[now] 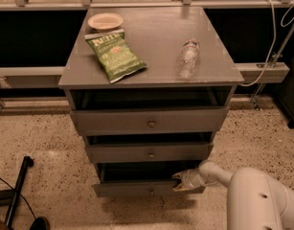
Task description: Open bottom drawer
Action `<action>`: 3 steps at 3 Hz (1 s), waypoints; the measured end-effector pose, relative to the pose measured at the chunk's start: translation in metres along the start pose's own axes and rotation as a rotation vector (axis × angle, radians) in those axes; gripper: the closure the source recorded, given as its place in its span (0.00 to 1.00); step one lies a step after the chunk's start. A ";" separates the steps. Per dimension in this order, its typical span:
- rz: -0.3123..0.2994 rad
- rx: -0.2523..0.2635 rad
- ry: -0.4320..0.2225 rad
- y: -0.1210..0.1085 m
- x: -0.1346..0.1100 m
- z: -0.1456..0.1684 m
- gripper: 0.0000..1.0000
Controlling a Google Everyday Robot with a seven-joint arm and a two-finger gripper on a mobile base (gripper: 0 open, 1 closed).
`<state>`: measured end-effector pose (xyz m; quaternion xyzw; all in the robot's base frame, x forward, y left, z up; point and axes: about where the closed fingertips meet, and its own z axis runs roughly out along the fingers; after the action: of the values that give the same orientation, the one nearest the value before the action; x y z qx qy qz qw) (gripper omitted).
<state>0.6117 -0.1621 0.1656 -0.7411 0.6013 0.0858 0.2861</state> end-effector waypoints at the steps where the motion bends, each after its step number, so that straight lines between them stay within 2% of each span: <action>1: 0.015 -0.012 -0.042 0.012 0.001 -0.007 0.43; 3: 0.015 -0.019 -0.048 0.014 -0.001 -0.006 0.00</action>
Offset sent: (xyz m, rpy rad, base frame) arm -0.0102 -0.0045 0.0010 0.0329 0.0178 0.0049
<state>0.5966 -0.1667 0.1665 -0.7371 0.5989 0.1113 0.2926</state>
